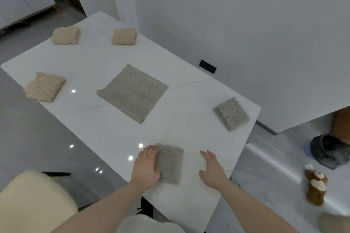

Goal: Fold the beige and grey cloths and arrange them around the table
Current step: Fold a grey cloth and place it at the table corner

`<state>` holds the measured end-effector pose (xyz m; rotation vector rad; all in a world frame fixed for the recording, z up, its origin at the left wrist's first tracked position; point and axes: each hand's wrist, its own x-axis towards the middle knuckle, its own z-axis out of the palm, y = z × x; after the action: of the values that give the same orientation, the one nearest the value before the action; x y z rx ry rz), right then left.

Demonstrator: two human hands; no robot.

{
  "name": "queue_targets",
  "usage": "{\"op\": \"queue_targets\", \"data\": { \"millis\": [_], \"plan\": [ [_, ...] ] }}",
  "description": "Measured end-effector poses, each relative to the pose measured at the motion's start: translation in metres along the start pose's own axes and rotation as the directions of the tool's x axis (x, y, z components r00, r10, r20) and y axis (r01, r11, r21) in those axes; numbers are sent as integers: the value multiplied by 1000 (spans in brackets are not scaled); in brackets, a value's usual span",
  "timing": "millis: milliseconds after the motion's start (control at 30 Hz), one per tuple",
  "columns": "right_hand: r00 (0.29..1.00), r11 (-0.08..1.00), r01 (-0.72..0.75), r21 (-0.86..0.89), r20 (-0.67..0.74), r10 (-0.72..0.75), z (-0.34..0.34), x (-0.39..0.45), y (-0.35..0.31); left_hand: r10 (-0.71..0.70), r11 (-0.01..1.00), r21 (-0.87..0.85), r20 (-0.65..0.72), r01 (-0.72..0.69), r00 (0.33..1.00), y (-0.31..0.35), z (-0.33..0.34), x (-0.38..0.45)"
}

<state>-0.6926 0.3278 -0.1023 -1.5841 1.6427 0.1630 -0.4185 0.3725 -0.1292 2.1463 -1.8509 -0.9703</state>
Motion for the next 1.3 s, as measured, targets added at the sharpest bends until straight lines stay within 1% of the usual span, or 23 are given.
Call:
{"op": "queue_targets", "data": {
  "millis": [67, 100, 167, 233, 300, 367, 500, 700, 867, 967, 1000, 1067, 1133, 1200, 1233, 1300],
  "plan": [
    [998, 998, -41, -40, -42, 40, -30, 16, 13, 53, 999, 2, 34, -54, 998, 11, 9, -1],
    [996, 996, -70, -64, -55, 66, -45, 25, 20, 39, 999, -6, 66, -38, 997, 17, 14, -1],
    [993, 987, -110, -118, -61, 104, -71, 43, 34, -62, 996, -55, 138, 70, 989, 27, 21, -3],
    [992, 972, -126, -197, -44, 119, -94, 62, 46, -158, 979, -91, 209, 180, 965, 32, 27, -3],
    [993, 948, -113, -296, -13, 114, -112, 82, 56, -203, 970, -73, 275, 231, 940, 35, 31, -3],
    [994, 928, -94, -361, 10, 105, -124, 98, 61, -227, 965, -57, 299, 255, 927, 35, 35, -3],
    [993, 913, -76, -400, 56, 107, -136, 121, 70, -236, 966, -30, 291, 256, 927, 34, 45, 0],
    [987, 902, -63, -427, 105, 119, -145, 121, 87, -280, 951, -29, 334, 307, 900, 53, 45, 1],
    [981, 904, -108, -415, 101, 163, -153, 119, 91, -286, 954, 36, 411, 298, 866, 63, 36, 3],
    [984, 905, -78, -418, 116, 138, -152, 116, 87, -282, 954, 40, 456, 297, 844, 65, 25, 7],
    [988, 897, -59, -439, 103, 116, -151, 114, 85, -266, 959, 38, 457, 281, 849, 64, 24, 9],
    [999, 860, -6, -510, 36, 29, -150, 113, 81, -250, 966, 45, 420, 255, 872, 62, 25, 10],
    [999, 834, 41, -550, -2, -50, -151, 116, 77, -259, 966, 81, 321, 247, 911, 68, 25, 5],
    [997, 823, 76, -562, 38, -67, -153, 121, 76, -222, 970, 138, 174, 200, 959, 75, 28, -3],
    [996, 813, 87, -575, 70, -57, -153, 124, 76, -193, 973, 152, 124, 173, 973, 78, 29, -7],
    [992, 803, 81, -591, 125, -8, -152, 129, 78, -147, 977, 169, 89, 131, 985, 80, 32, -12]
  ]
}}
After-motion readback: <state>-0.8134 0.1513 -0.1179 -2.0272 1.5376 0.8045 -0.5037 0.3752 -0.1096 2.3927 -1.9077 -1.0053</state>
